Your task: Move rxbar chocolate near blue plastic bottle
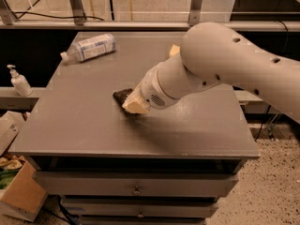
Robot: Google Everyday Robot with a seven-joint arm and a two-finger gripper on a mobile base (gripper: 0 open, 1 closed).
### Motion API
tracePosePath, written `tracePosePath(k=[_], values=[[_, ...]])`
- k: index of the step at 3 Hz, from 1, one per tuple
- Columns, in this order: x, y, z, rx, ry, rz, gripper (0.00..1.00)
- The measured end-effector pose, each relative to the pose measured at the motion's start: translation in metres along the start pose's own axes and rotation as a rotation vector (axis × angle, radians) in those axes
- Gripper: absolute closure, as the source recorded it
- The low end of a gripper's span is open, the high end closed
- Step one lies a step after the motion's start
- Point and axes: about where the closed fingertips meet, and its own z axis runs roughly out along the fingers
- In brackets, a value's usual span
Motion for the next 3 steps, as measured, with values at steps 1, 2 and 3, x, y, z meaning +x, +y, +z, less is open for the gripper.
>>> tracePosePath(k=[1,2,3], values=[[-0.003,-0.007,-0.005,0.014,-0.003,-0.011,1.00],[-0.005,-0.013,-0.011,0.017,-0.016,-0.035,1.00],[-0.006,-0.022,-0.020,0.021,-0.032,-0.071,1.00]])
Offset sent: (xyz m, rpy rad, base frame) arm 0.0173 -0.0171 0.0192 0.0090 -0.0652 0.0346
